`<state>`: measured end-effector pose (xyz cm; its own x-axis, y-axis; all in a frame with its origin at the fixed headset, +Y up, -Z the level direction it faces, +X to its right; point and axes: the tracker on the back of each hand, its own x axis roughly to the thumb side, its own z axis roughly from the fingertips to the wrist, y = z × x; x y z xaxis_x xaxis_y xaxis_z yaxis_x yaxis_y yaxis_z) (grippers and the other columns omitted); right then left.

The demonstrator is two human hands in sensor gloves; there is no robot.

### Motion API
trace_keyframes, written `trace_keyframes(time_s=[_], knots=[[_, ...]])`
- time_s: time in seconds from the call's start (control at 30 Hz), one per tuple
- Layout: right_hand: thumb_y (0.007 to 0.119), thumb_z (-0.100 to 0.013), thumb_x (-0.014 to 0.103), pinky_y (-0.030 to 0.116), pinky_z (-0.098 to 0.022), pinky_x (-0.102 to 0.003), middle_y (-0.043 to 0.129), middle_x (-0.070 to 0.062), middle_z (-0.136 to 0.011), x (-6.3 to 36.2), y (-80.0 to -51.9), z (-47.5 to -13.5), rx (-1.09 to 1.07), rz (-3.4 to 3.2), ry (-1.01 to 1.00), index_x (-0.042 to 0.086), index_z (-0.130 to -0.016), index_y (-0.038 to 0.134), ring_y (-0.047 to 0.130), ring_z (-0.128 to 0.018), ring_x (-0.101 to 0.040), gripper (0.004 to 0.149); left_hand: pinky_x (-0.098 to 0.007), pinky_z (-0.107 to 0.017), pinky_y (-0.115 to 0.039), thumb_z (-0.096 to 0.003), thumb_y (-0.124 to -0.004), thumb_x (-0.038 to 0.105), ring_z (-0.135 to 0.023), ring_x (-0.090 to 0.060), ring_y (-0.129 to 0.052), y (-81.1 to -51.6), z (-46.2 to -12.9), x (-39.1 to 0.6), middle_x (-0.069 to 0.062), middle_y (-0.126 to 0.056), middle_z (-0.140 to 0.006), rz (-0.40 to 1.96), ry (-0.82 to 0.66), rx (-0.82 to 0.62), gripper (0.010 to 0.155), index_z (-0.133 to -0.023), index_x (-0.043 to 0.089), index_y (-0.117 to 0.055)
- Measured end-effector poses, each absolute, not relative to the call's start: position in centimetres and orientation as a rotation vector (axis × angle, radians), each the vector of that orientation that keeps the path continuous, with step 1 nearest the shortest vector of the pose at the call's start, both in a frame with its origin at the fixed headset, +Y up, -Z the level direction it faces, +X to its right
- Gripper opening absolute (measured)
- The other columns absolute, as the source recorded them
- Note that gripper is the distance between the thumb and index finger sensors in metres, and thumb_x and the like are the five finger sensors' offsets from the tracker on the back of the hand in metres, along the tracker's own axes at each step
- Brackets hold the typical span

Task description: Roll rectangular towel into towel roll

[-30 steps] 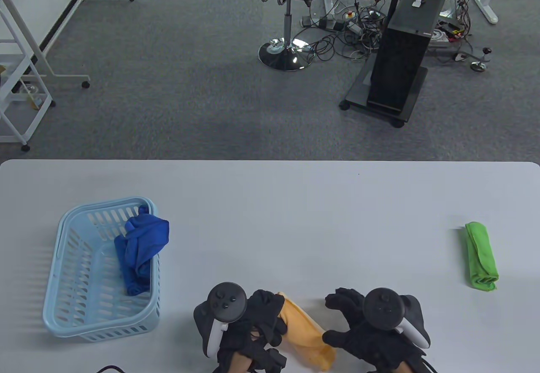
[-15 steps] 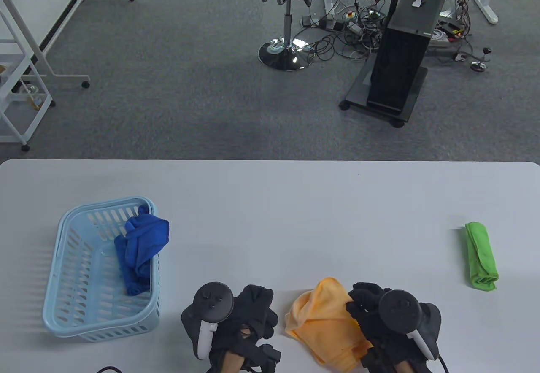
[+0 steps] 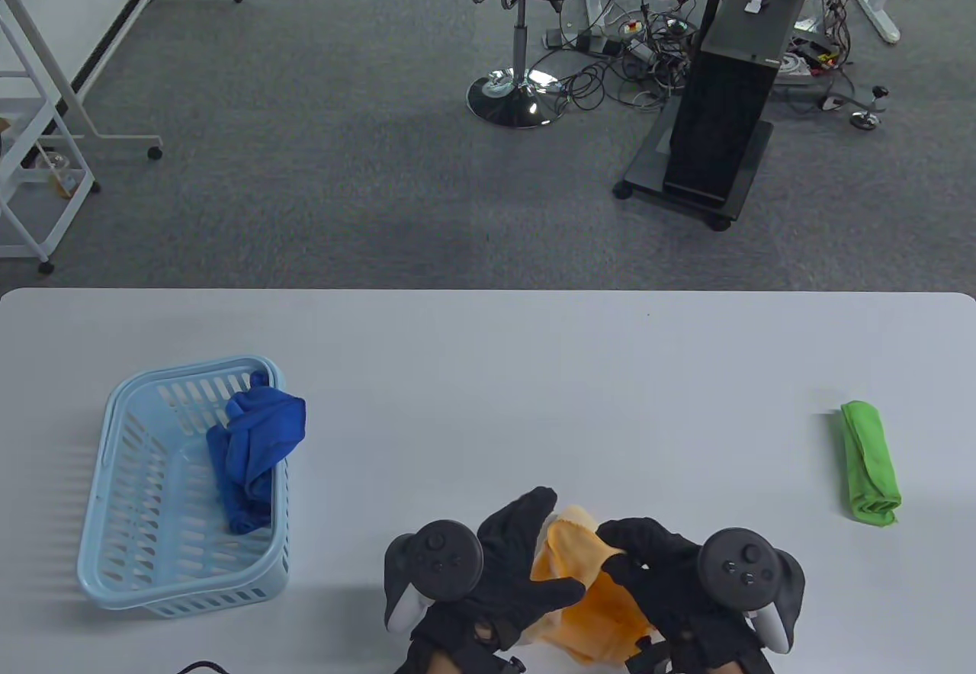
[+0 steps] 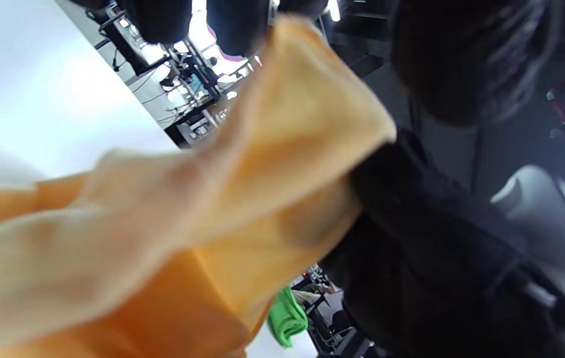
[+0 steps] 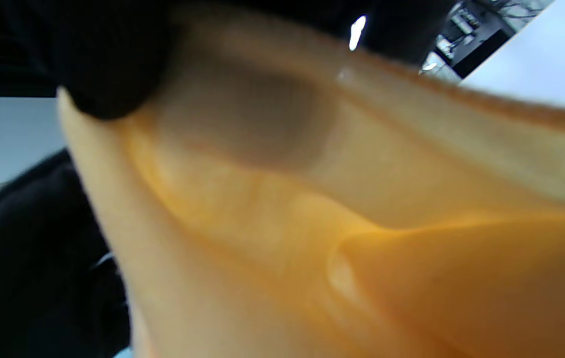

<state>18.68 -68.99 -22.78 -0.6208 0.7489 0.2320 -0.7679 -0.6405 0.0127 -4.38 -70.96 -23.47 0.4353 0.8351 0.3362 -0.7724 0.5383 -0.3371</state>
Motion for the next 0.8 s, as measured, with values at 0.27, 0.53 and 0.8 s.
trace_keyframes(time_s=[0.27,0.53,0.8], knots=[[0.085,-0.024,0.046,0.059,-0.066,-0.06,0.08,-0.004,-0.08,19.9,-70.7,-23.3,0.234,2.647,-0.134,0.023,-0.09,0.071,0.089,-0.071,-0.025,0.071,-0.065,-0.057,-0.068,-0.0394,-0.084,0.04,-0.055,-0.03,-0.101,-70.8,-23.2,-7.3,-0.006,-0.099,-0.035,0.821,-0.205,0.109,0.042,-0.073,0.019,-0.096],[0.075,-0.016,0.075,0.042,-0.069,-0.07,0.045,-0.014,-0.106,19.5,-75.0,-24.1,0.312,2.546,0.506,0.014,-0.106,0.04,0.056,-0.099,-0.039,0.114,-0.061,-0.054,-0.075,-0.0404,-0.082,0.041,-0.048,-0.027,-0.109,-70.4,-23.1,-10.5,-0.002,-0.104,-0.023,0.962,-0.089,0.199,0.043,-0.075,0.019,-0.094],[0.071,-0.019,0.075,0.041,-0.07,-0.07,0.043,-0.014,-0.107,15.8,-75.7,-23.0,0.415,2.639,0.597,0.014,-0.107,0.035,0.054,-0.1,-0.038,0.113,-0.06,-0.054,-0.075,-0.0416,-0.08,0.041,-0.057,-0.027,-0.109,-70.6,-23.6,-9.5,0.001,-0.113,-0.041,1.357,-0.278,0.053,0.045,-0.081,0.02,-0.09]])
